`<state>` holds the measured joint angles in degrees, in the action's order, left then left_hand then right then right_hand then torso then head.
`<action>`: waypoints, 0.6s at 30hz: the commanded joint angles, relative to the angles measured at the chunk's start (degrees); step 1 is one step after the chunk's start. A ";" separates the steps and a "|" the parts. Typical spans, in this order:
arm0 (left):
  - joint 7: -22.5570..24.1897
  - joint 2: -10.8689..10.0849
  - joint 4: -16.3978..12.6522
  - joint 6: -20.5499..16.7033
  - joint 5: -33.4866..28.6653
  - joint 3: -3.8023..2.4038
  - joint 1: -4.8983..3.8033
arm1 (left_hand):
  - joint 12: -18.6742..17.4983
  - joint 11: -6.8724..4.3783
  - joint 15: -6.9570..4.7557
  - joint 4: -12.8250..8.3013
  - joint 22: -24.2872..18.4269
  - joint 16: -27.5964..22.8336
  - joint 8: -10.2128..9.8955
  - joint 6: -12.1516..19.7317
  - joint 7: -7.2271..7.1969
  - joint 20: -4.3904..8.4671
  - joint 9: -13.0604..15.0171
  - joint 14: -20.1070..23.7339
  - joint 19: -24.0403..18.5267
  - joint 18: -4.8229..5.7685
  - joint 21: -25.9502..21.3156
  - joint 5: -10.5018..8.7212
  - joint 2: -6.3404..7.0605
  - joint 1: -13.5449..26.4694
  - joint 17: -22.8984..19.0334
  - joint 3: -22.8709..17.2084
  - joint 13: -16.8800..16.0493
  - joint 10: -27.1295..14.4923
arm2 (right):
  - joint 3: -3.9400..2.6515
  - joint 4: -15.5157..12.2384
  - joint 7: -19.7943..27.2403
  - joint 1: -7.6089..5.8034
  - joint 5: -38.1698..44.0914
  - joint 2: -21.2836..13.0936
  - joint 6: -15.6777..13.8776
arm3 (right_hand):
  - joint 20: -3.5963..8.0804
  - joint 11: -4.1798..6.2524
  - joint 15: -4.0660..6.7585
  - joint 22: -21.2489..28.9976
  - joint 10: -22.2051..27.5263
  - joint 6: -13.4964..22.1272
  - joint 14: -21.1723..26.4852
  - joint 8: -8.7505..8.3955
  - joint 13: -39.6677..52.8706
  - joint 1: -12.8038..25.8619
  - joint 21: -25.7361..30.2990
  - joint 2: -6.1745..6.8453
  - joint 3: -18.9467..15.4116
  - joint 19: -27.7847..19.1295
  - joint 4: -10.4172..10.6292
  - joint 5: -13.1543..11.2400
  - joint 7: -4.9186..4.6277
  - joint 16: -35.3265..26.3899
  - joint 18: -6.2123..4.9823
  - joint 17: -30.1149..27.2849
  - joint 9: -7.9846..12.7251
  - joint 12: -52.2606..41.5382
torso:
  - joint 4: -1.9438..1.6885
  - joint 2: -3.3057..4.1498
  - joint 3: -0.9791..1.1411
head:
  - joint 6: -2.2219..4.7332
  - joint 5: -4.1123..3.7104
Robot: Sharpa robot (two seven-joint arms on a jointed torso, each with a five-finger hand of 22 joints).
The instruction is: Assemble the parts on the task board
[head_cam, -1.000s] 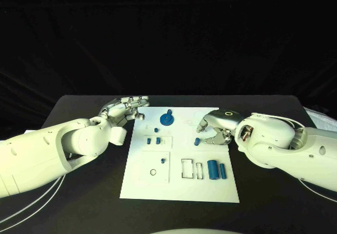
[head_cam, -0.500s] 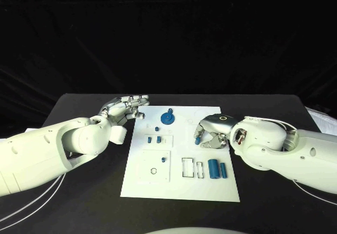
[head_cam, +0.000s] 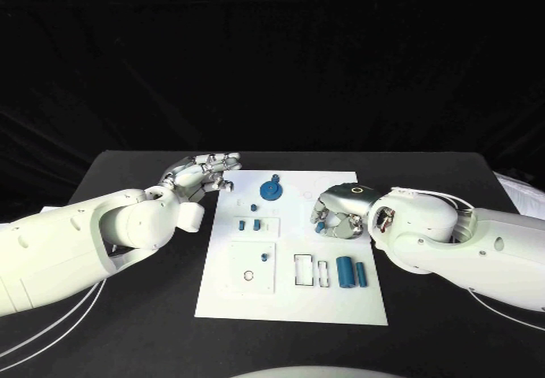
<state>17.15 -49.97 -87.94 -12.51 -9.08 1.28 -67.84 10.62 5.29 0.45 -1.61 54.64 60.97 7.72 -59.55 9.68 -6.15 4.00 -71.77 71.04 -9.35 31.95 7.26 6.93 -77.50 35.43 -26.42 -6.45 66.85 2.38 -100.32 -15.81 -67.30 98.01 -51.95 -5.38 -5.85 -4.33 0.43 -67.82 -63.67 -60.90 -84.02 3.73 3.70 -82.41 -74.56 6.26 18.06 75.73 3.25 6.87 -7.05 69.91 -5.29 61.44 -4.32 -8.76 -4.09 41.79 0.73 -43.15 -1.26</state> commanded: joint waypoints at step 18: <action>0.05 -0.03 -0.02 1.24 0.20 -0.03 0.00 | 0.23 0.14 0.11 -0.07 -0.06 -0.35 0.14 0.11 0.21 -0.05 -0.07 0.38 -0.30 -0.95 -0.28 0.21 -0.15 -0.43 -0.05 0.29 -0.06 -0.37 | -0.01 -0.81 0.33 0.07 0.99 -0.07 -5.11 | 1.23 1.52 1.17 -4.44 -7.98 -6.52 -1.98 2.99 1.00 -1.88 -3.57 -3.01 5.71 2.85 -1.76 -3.20 0.34 2.40 1.00 2.22 -1.74 -0.68 | -0.02 0.02 0.03 | -0.13 -0.16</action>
<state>17.09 -50.02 -87.90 -12.46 -9.07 1.28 -67.83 10.62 5.30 0.45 -1.61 54.65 60.97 7.72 -59.55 9.68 -6.15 3.99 -71.77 71.04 -9.35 31.95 7.26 6.93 -77.50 35.44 -26.42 -6.44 66.85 2.39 -100.75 -15.94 -67.26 98.39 -52.06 -7.72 -4.72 -4.88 1.24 -72.19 -69.10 -67.03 -83.83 6.55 4.29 -83.72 -77.89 4.66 23.44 78.09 1.34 3.72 -6.66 71.93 -5.29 63.63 -6.00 -9.65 -4.10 41.77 0.73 -43.25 -1.38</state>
